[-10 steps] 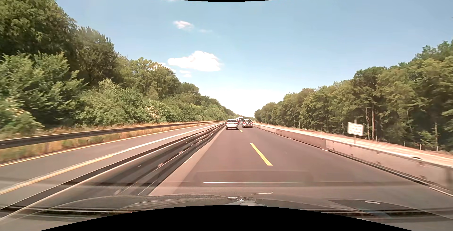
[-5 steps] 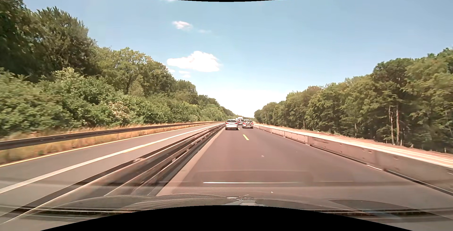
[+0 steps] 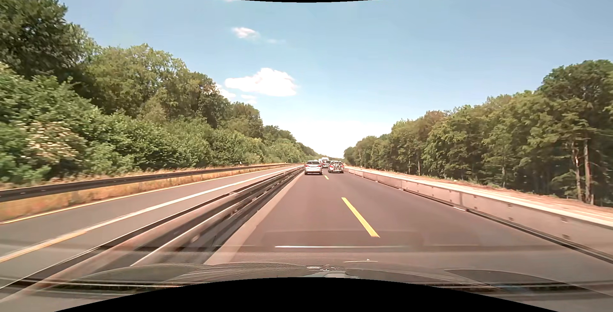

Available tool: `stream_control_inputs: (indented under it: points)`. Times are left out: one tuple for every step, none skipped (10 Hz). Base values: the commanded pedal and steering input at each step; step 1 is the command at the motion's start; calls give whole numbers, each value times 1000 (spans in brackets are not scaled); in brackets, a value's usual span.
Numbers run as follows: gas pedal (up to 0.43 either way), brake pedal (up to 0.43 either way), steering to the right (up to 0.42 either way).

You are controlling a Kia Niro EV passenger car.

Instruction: Follow the waypoints while adhering to traffic rules and regulations

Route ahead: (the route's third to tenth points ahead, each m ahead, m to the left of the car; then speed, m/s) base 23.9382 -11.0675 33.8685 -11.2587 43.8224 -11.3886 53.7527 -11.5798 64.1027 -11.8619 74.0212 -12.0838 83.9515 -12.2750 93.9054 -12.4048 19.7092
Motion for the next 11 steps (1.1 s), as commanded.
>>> stream_control_inputs:
  points:
    - [130,0,1]
    - [130,0,1]
    - [130,0,1]
    - [130,0,1]
    - [130,0,1]
    - [130,0,1]
    - [118,0,1]
    - [67,0,1]
    - [67,0,3]
    - [67,0,3]
    - [67,0,3]
